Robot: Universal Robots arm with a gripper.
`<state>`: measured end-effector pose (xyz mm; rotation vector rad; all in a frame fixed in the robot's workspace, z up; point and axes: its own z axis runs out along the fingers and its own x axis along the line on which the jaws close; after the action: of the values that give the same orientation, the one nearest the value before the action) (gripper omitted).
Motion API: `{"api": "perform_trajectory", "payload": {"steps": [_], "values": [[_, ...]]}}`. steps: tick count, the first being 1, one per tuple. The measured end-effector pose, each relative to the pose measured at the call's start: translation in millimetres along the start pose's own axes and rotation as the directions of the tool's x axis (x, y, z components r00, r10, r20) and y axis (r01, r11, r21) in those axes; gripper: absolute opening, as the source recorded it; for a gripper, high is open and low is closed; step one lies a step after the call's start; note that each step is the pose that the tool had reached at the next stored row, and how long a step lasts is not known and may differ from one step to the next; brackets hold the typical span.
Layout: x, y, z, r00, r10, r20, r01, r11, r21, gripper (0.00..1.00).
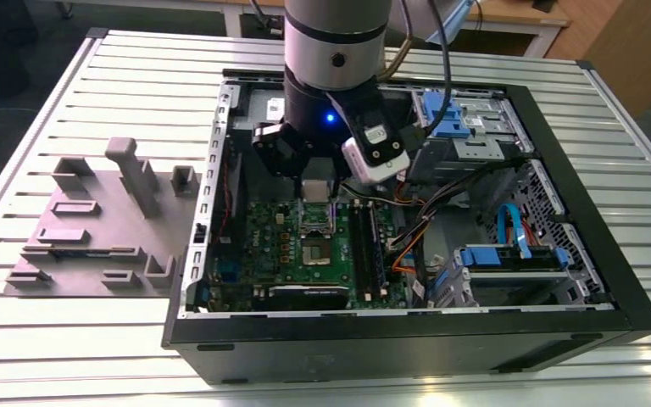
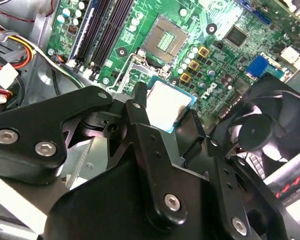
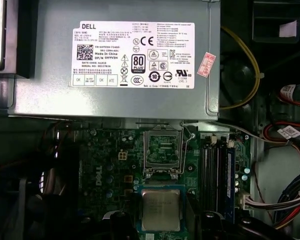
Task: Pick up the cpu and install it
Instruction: 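Place the cpu into insertion slot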
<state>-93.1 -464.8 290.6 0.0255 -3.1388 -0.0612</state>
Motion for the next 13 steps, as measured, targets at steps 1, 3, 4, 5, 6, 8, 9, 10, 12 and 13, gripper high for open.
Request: {"api": "perform_trajectory", "payload": {"steps": [1,3,4,5,6,8,9,10,12,13], "values": [[-0.6,-0.1,1.2,1.0,0.0,-0.0001,0.0,1.0,0.0,0.47],[-1.7,-0.4,3.5,1.0,0.0,0.0,0.0,1.0,0.0001,0.47],[-1.9,-0.5,4.9,1.0,0.0,-0.0001,0.0,1.0,0.0,0.47],[-1.9,-0.6,6.6,1.0,0.0,0.0,0.0,1.0,-0.0001,0.47],[-1.9,-0.8,8.4,1.0,0.0,0.0,0.0,1.0,-0.0001,0.47],[-2.0,-1.2,9.8,1.0,0.0,0.0,0.0,1.0,-0.0001,0.47],[-2.0,-1.2,9.8,1.0,0.0,-0.0001,0.0,1.0,0.0,0.47],[-2.0,-1.2,9.8,1.0,0.0,-0.0001,0.0,1.0,0.0002,0.47],[-2.0,-1.2,10.3,1.0,0.0,0.0,0.0,1.0,0.0,0.47],[-2.0,-1.2,10.4,1.0,0.0,0.0,0.0,1.0,0.0,0.47]]}}
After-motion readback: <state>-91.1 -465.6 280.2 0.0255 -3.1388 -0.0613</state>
